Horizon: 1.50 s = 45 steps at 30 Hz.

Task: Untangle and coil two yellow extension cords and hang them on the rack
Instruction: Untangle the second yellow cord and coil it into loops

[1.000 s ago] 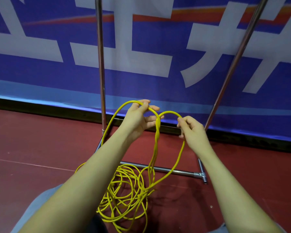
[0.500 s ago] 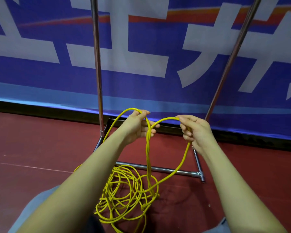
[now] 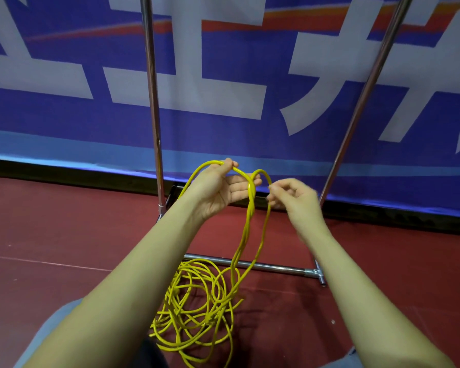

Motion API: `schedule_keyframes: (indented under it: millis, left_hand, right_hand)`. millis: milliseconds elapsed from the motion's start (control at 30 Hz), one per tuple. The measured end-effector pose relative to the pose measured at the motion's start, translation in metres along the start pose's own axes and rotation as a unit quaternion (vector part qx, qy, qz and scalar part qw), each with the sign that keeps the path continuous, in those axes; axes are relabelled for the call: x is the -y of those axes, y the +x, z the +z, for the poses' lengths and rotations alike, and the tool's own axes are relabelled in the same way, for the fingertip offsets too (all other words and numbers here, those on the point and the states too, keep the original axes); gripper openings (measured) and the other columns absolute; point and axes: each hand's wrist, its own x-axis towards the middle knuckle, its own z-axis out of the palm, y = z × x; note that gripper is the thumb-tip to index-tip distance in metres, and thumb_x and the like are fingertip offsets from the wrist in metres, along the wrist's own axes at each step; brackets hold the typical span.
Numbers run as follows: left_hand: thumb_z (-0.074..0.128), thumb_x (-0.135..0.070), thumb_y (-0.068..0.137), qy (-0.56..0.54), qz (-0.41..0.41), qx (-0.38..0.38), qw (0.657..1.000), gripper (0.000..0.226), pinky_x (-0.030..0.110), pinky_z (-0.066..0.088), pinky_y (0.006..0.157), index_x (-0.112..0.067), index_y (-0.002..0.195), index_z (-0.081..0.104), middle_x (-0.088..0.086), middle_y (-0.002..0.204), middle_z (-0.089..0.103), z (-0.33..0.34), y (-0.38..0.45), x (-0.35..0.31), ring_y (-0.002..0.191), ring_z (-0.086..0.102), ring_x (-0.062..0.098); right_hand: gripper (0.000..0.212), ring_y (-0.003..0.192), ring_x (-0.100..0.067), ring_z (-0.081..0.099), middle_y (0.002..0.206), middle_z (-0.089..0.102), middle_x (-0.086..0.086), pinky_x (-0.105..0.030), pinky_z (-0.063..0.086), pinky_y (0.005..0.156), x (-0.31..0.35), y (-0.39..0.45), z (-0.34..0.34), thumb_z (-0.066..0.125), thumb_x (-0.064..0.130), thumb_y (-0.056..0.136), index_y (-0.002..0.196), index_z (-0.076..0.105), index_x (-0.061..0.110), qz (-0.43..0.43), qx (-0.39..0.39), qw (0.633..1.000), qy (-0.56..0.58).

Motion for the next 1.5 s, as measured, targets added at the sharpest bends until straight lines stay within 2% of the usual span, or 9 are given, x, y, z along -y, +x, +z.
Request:
schedule_keyframes:
  millis: [133,233,400,567,800,933,1200,1367,1500]
  left_hand:
    - [0.032,-0.025,0.104,0.014,0.015,-0.024,1.000,0.025,0.038,0.058,0.066,-0.013,0.086,0.044,0.025,0.083,0.065,0.000,0.002,-0.001,0.073,0.069,0.030]
    - [0.036,-0.022,0.103,0.078,0.044,-0.056,0.994,0.027,0.034,0.051,0.080,-0.012,0.081,0.049,0.013,0.090,0.064,-0.005,0.005,-0.005,0.086,0.064,0.022]
    - [0.042,-0.014,0.100,0.087,0.081,-0.059,0.991,0.024,0.029,0.055,0.079,-0.007,0.081,0.055,0.004,0.076,0.073,-0.013,0.006,-0.004,0.078,0.071,0.014]
    - [0.042,-0.010,0.101,0.037,0.115,-0.081,0.989,0.018,0.028,0.059,0.068,-0.002,0.090,0.054,0.013,0.085,0.069,-0.009,0.006,-0.004,0.072,0.072,0.016]
    - [0.044,-0.013,0.099,0.070,0.126,-0.003,0.990,0.023,0.032,0.055,0.082,0.005,0.109,0.054,0.004,0.081,0.073,-0.001,0.001,0.000,0.092,0.068,0.021]
    - [0.046,-0.007,0.097,0.085,0.145,0.000,0.986,0.010,0.028,0.058,0.074,-0.001,0.098,0.054,0.004,0.079,0.073,0.008,-0.003,0.011,0.083,0.071,0.018]
    - [0.043,-0.005,0.098,-0.098,0.237,-0.035,0.966,0.011,0.029,0.059,0.071,-0.003,0.095,0.053,0.009,0.085,0.073,0.010,-0.012,-0.046,0.079,0.072,0.018]
    - [0.040,-0.007,0.101,-0.117,0.175,-0.079,0.974,0.010,0.034,0.055,0.081,-0.006,0.094,0.048,0.017,0.105,0.063,-0.001,-0.007,-0.032,0.099,0.065,0.027]
    - [0.042,-0.004,0.099,-0.095,0.140,-0.067,0.983,0.009,0.031,0.052,0.084,-0.009,0.093,0.048,0.010,0.091,0.068,-0.003,-0.001,-0.014,0.085,0.067,0.020]
  right_hand:
    - [0.024,0.075,-0.018,0.067,0.085,0.070,-0.013,-0.024,0.053,0.076,-0.001,-0.014,0.019,0.045,0.012,0.098,0.090,0.066,0.004,0.108,0.177,0.977,0.054]
    - [0.022,0.078,-0.019,0.071,0.081,0.073,-0.008,-0.029,0.055,0.081,0.004,-0.017,0.017,0.045,0.010,0.096,0.093,0.066,0.005,0.126,0.225,0.962,0.094]
    - [0.012,0.062,-0.018,0.069,0.066,0.069,-0.007,-0.029,0.058,0.064,0.012,-0.019,0.022,0.057,0.001,0.088,0.078,0.060,0.005,0.141,0.182,0.968,0.104]
    - [0.014,0.055,-0.015,0.067,0.059,0.068,-0.005,-0.027,0.057,0.061,0.017,-0.013,0.024,0.067,-0.003,0.082,0.071,0.064,0.007,0.077,0.102,0.992,0.020]
    - [0.005,0.053,-0.012,0.066,0.055,0.065,-0.003,-0.025,0.057,0.057,0.019,-0.007,0.014,0.067,-0.006,0.080,0.078,0.063,-0.003,0.036,0.059,0.997,0.047]
    - [0.007,0.053,-0.010,0.065,0.055,0.065,-0.001,-0.023,0.057,0.058,0.018,-0.009,0.015,0.065,-0.004,0.082,0.077,0.061,0.000,0.044,0.085,0.994,0.043]
    - [0.016,0.050,-0.006,0.061,0.055,0.064,0.000,-0.018,0.052,0.059,-0.014,-0.020,0.021,0.065,-0.006,0.082,0.071,0.063,0.006,0.091,0.199,0.970,-0.103]
    - [0.011,0.053,-0.012,0.064,0.056,0.067,-0.004,-0.022,0.056,0.062,-0.015,-0.019,0.023,0.069,-0.001,0.080,0.072,0.069,0.006,0.108,0.177,0.974,-0.092]
    - [0.012,0.052,-0.007,0.064,0.054,0.067,0.000,-0.018,0.054,0.059,-0.012,-0.017,0.028,0.068,-0.002,0.080,0.071,0.069,0.007,0.106,0.154,0.979,-0.084]
